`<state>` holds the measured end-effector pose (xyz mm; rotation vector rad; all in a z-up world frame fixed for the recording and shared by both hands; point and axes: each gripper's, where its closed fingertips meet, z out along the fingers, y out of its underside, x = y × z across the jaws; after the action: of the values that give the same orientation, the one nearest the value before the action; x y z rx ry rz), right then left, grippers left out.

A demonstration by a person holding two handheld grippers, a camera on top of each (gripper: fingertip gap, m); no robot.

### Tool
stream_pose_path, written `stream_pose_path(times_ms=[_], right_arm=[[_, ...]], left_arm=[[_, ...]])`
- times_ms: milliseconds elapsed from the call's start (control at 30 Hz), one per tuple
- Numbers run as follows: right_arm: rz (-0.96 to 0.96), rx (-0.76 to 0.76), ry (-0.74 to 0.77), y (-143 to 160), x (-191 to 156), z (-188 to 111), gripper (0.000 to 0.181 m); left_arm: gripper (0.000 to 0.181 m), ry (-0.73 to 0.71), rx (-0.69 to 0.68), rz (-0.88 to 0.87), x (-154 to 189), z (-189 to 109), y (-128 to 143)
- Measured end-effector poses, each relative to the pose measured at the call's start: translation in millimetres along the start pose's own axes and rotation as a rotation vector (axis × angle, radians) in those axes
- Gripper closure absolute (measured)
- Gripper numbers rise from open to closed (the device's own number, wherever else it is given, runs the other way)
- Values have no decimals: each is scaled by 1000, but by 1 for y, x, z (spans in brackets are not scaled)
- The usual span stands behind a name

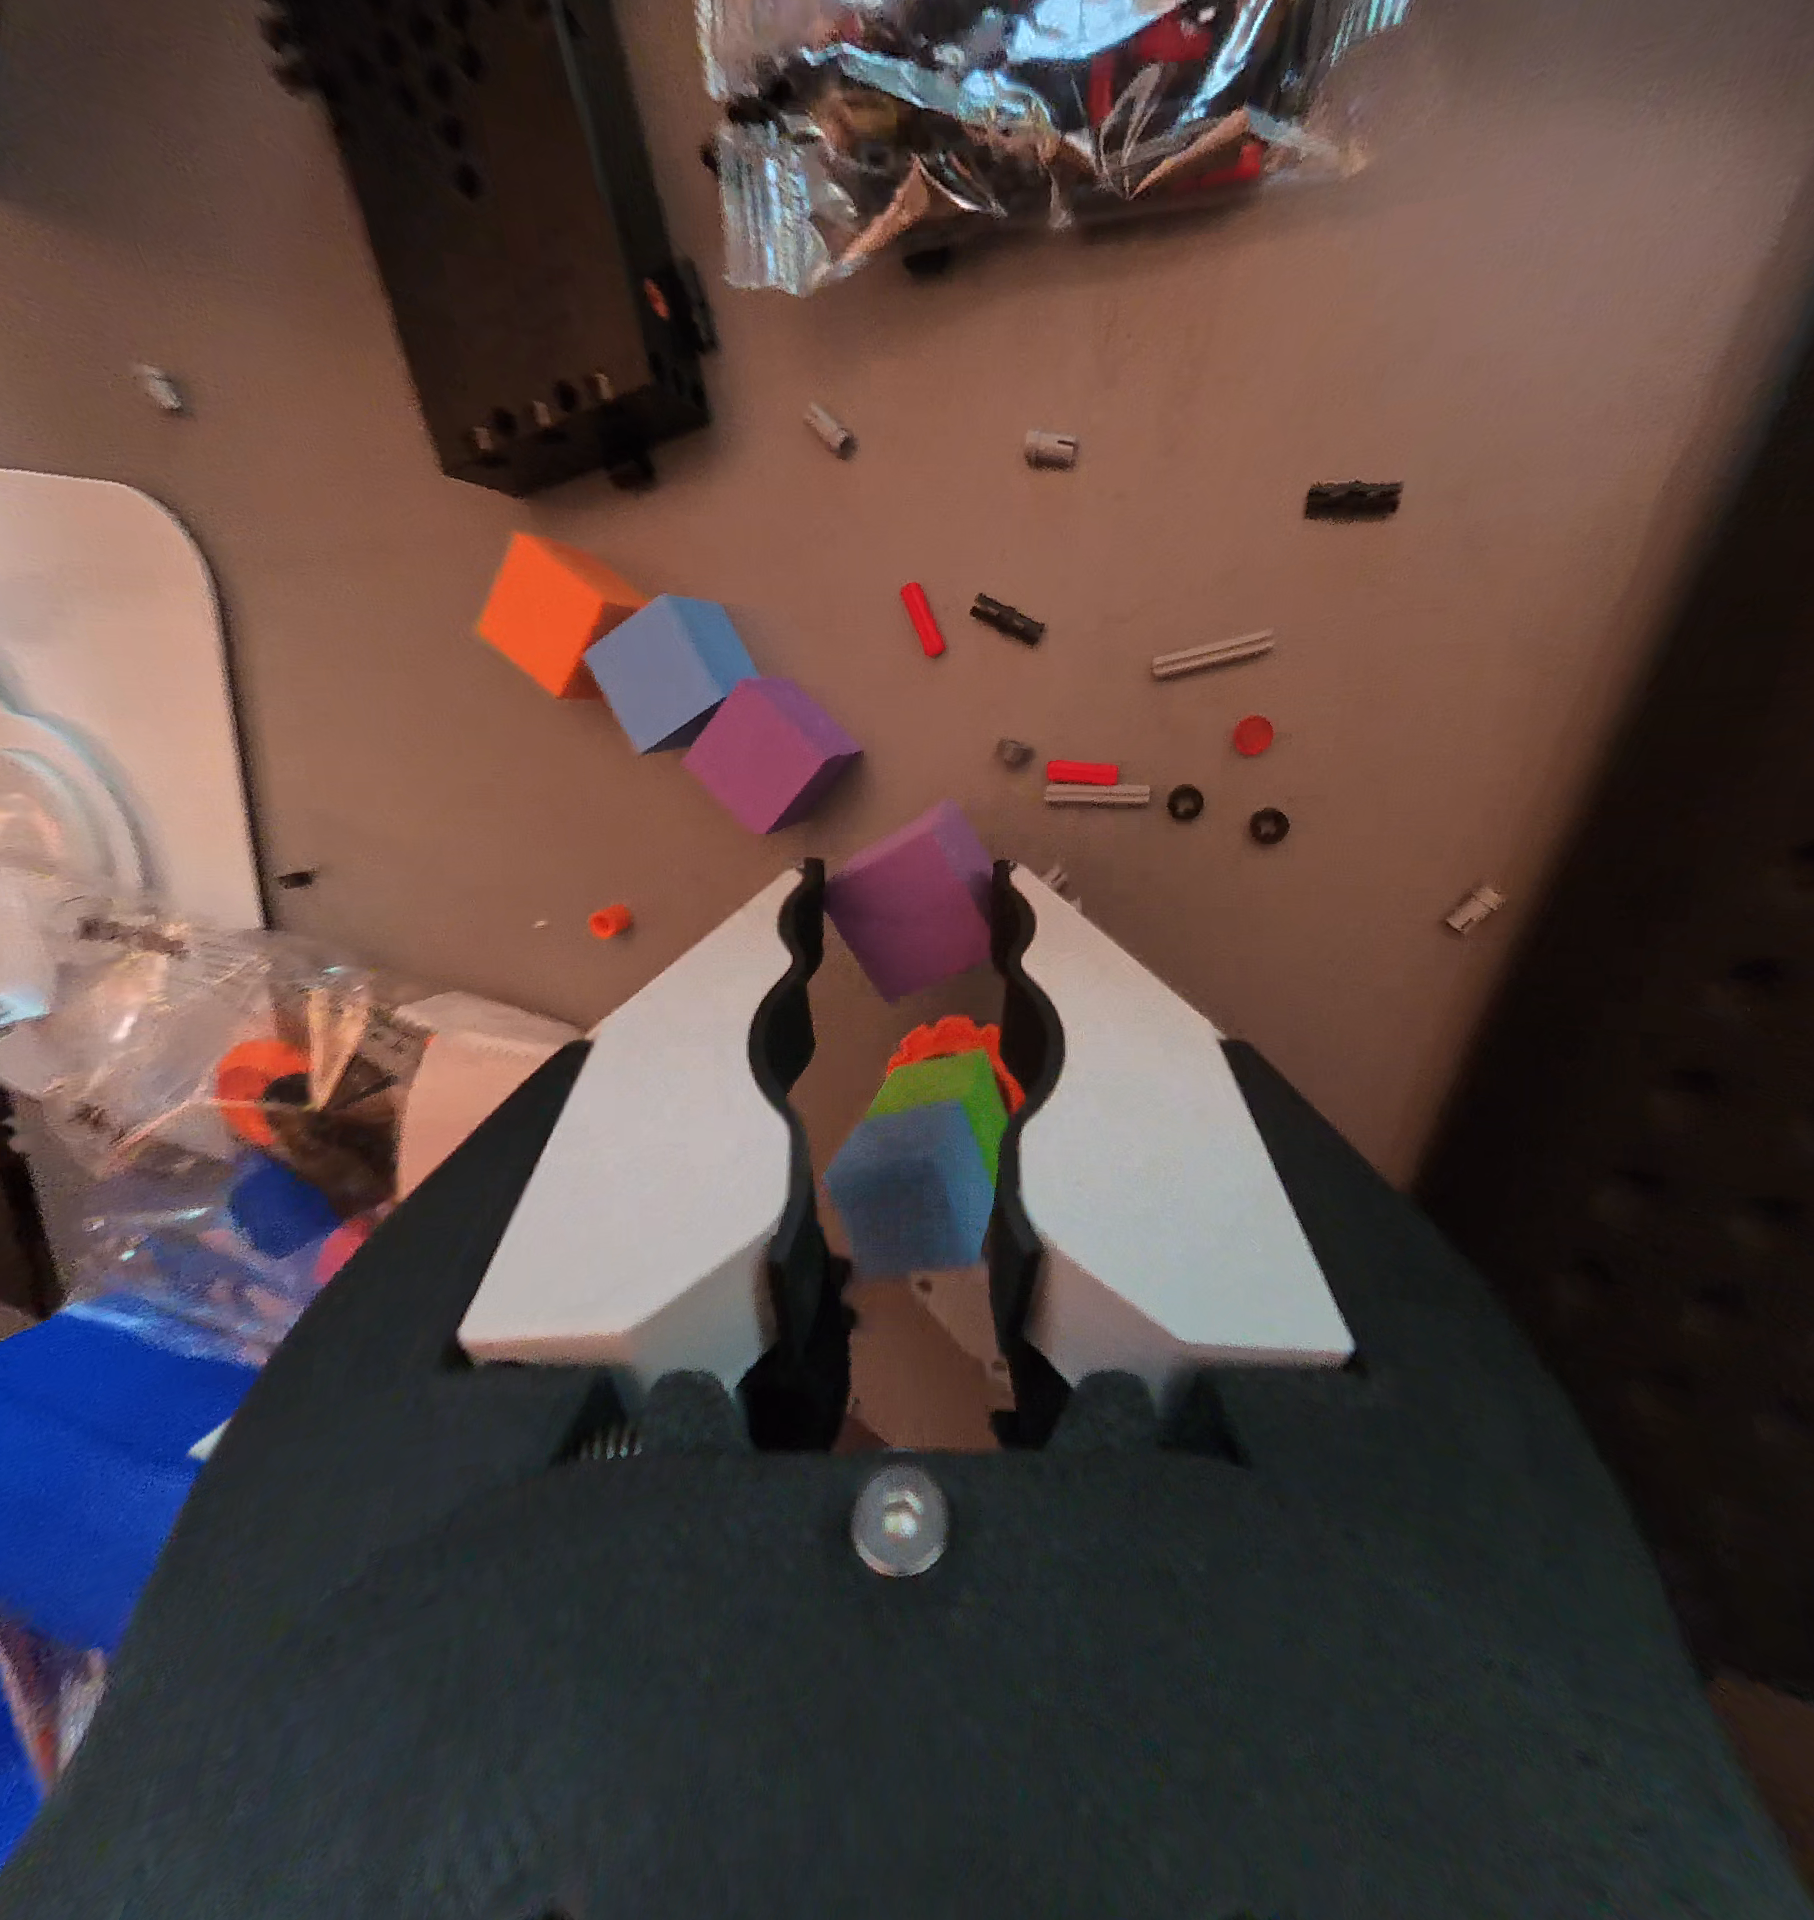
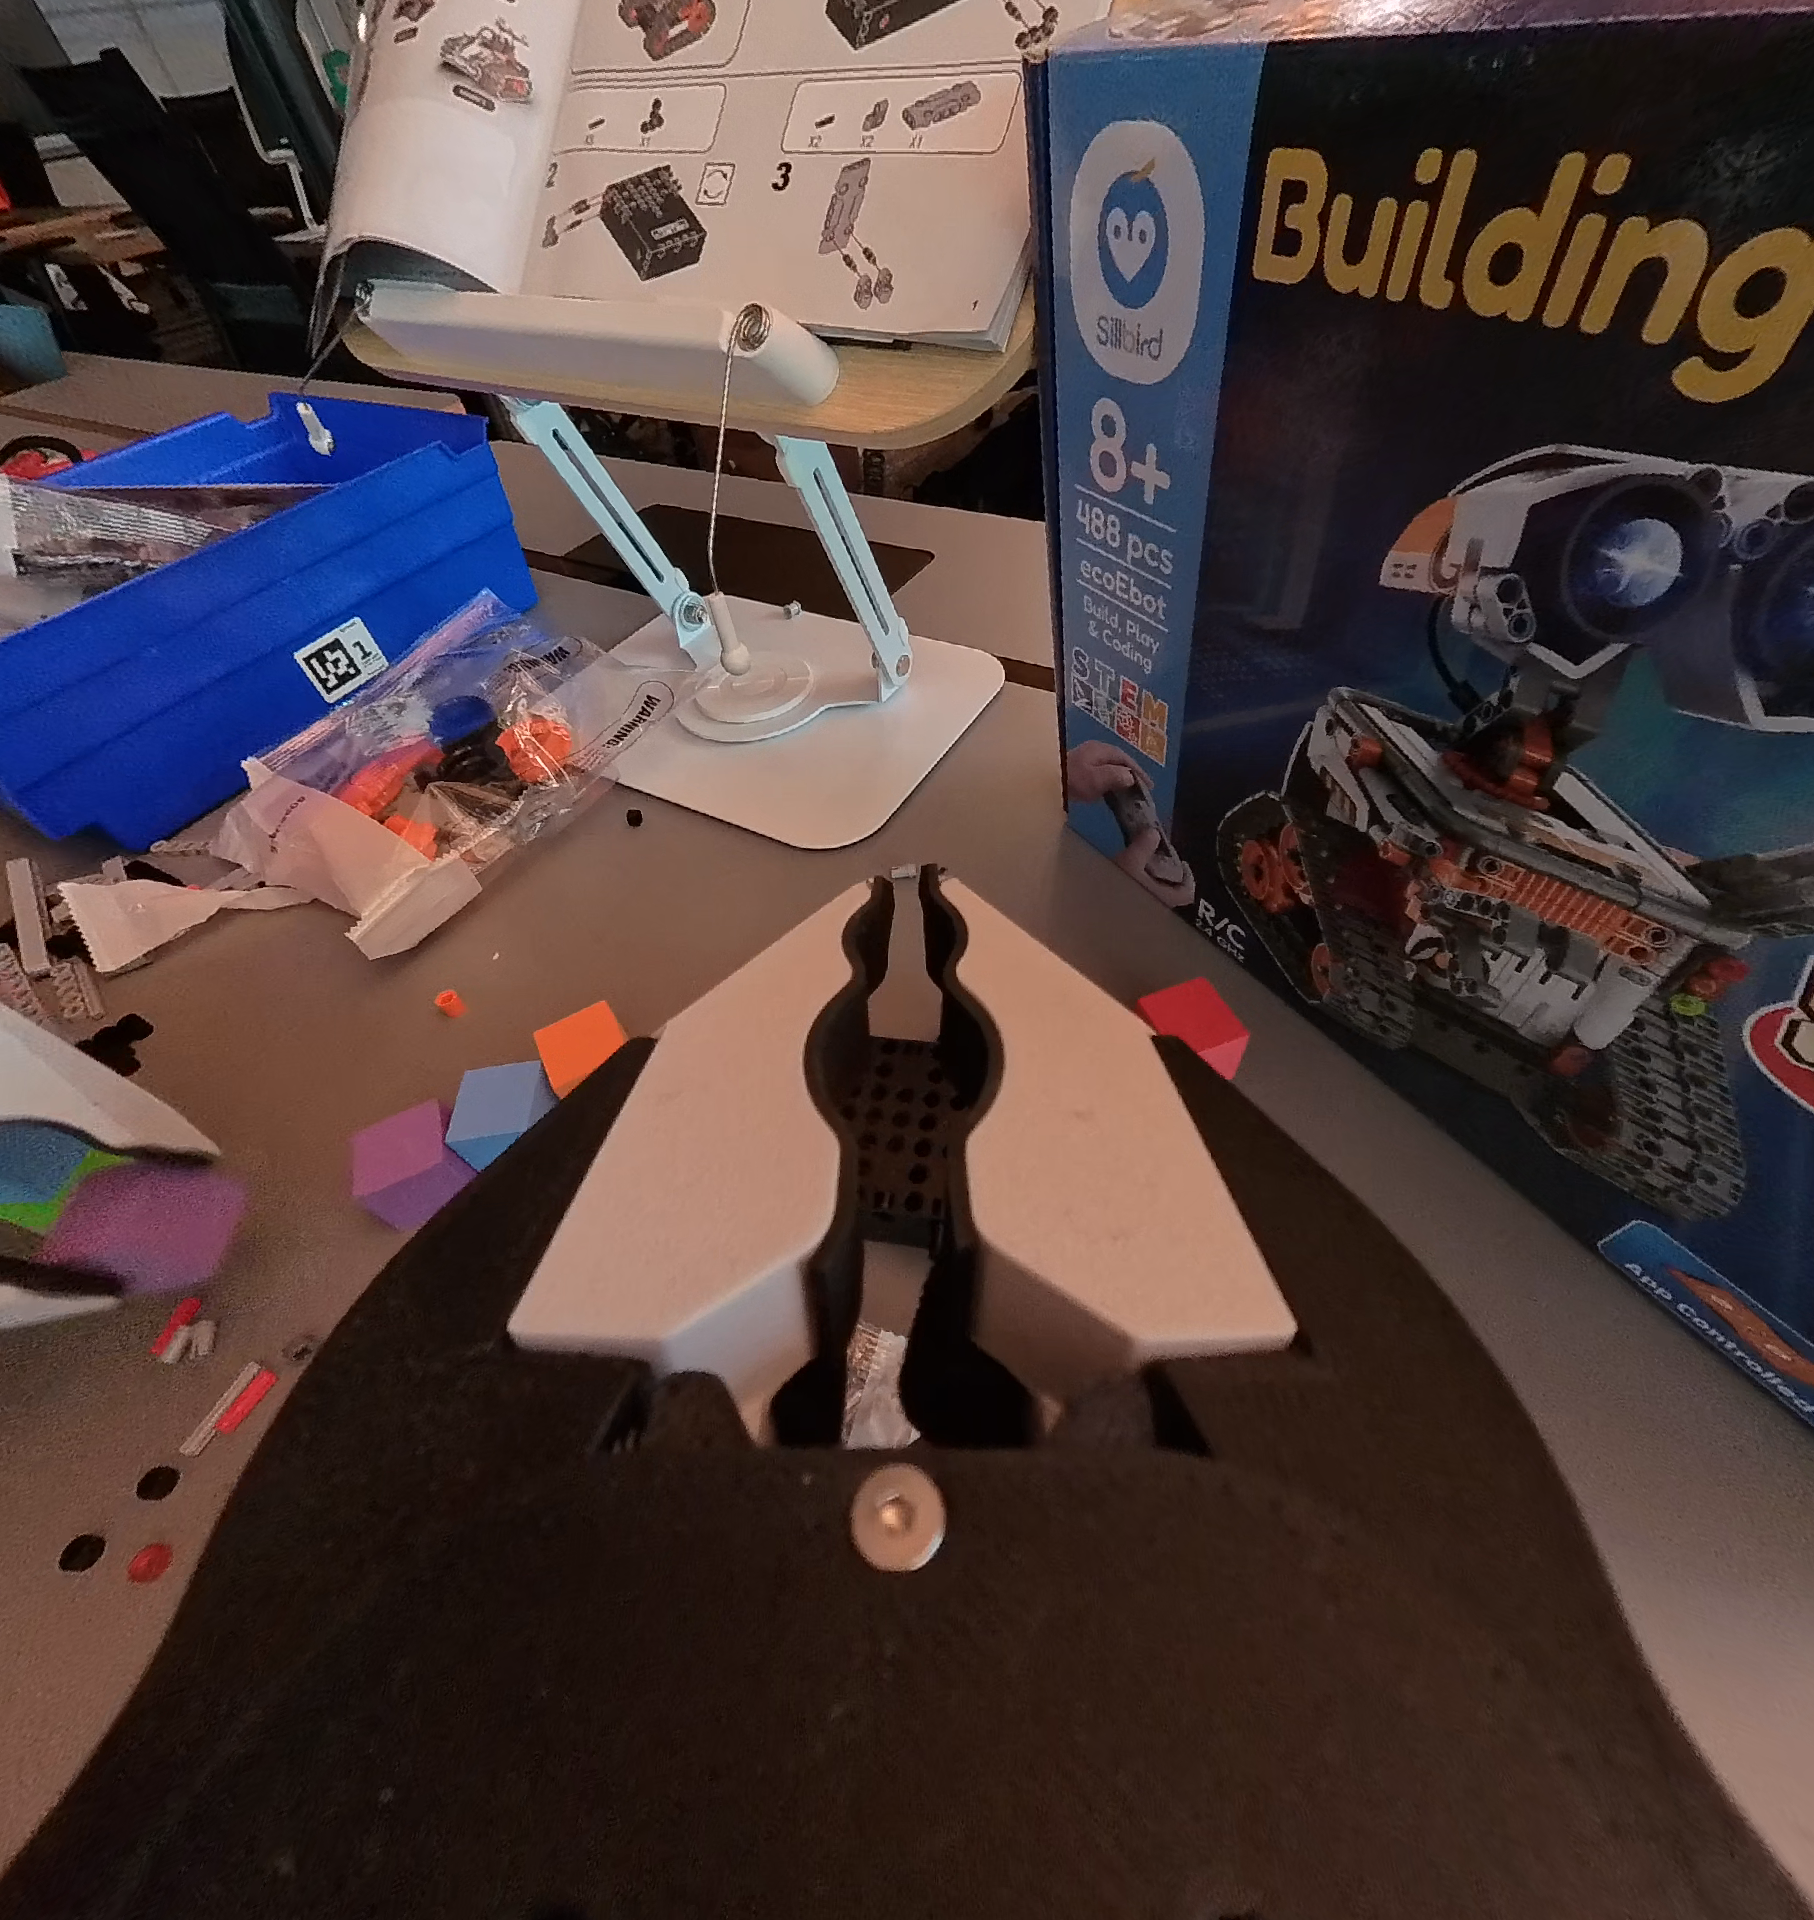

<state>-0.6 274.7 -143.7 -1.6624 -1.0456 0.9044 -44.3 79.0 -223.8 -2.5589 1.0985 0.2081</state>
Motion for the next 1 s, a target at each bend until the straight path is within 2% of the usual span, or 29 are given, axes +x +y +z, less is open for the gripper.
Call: stream_pose_path(times_ms=[133,267,400,600,1000], right_arm=[[-1,1,-2,-1,-1,0,176],[0,2,-2,-1,-1,-1,176],[1,0,-3,0,-1,0,176],[-2,-6,-3,1,-1,1,176],[-2,-7,-3,1,-1,1,176]], left_arm=[[151,-30,21,20,-9,-37,8],[150,-30,-8,20,-16,-53,27],[150,-1,-28,27,-13,-55,43],[150,28,-50,69,-3,-48,52],[150,12,-67,132,-5,-48,52]])
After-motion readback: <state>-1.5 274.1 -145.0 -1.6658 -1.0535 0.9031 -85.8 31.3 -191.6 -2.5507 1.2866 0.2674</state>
